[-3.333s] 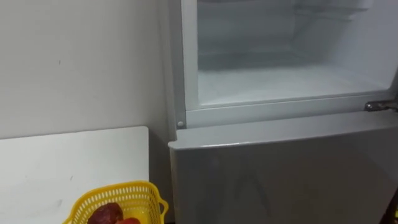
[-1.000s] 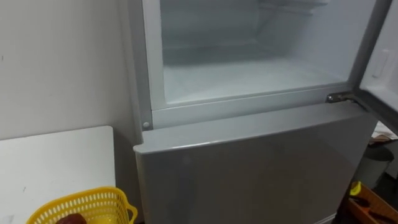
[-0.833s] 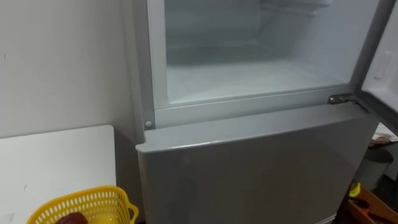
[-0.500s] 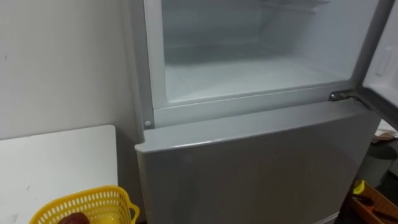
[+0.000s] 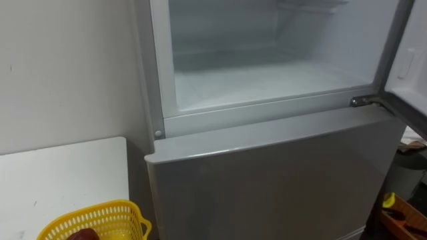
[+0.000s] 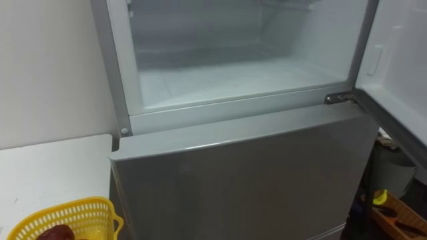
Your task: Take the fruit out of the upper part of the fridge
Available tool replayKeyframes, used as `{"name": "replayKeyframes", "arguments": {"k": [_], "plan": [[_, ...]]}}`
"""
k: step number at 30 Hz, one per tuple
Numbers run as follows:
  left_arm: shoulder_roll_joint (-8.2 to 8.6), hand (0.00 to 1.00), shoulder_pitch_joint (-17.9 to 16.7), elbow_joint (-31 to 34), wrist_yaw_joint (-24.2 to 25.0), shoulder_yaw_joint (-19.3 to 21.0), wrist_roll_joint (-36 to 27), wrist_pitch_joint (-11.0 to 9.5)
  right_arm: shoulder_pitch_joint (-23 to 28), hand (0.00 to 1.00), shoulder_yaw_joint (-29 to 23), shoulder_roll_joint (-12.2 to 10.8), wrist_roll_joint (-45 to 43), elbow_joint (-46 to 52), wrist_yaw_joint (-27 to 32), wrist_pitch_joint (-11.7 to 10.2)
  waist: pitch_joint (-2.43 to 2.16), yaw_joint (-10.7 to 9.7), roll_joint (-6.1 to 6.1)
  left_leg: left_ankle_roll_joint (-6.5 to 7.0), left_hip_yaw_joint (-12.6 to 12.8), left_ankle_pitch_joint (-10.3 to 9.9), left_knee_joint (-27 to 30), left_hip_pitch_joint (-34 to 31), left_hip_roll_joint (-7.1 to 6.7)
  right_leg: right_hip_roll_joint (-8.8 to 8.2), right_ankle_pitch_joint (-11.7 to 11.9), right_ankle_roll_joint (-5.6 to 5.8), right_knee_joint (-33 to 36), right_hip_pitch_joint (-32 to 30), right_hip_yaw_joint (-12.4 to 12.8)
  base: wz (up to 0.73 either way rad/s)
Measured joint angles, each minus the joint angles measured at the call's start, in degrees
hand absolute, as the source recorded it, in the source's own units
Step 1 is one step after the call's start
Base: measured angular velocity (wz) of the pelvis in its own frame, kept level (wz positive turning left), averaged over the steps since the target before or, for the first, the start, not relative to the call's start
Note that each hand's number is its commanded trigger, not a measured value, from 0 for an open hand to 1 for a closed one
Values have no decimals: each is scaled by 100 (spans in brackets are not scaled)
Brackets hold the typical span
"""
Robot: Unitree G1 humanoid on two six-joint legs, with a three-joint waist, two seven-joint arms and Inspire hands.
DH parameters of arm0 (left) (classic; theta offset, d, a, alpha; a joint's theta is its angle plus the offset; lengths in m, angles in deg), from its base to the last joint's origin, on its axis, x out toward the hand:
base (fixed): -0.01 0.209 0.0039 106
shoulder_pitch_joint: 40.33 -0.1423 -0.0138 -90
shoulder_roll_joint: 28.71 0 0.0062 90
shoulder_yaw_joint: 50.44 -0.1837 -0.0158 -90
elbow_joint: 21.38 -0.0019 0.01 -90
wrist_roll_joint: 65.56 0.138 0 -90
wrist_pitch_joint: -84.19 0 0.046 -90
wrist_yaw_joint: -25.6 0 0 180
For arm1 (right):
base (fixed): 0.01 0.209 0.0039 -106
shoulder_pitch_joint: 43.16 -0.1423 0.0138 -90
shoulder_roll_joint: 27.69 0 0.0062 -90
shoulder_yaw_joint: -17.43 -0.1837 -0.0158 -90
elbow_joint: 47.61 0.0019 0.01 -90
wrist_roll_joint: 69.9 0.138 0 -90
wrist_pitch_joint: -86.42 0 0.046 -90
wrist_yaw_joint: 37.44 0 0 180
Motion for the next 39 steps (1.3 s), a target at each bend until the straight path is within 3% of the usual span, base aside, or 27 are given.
{"name": "replayKeyframes", "arguments": {"k": [8, 19, 28, 39], "plan": [[30, 0, 13, -44, 1, -84, -8, -4, 1, 0, 269, 0, -343, 156, -379, 11, -10, 6, -29, 1, 14, 0, 9, 0, 3, -8, 4, 1, -3, 19, -16, 0], [125, 0, 53, -246, 17, -327, -18, 33, 9, 0, 622, 0, -639, 295, -792, 232, -14, 28, -22, 1, 12, 0, -34, 21, 3, -8, 5, -1, -4, 29, -6, 0], [121, 0, 55, -244, 16, -327, -170, 32, 58, 0, 882, 0, -743, 418, -940, 270, -12, 167, -31, 1, 25, 0, -7, 101, 9, -18, 7, -4, -6, 77, 11, -2], [107, 0, 53, -244, 50, -327, -334, 35, 128, 0, 1036, 0, -871, 877, -957, 510, -11, 184, -65, 1, 6, -1, 3, 103, 9, -11, 13, -4, -3, 106, -9, 0]]}}
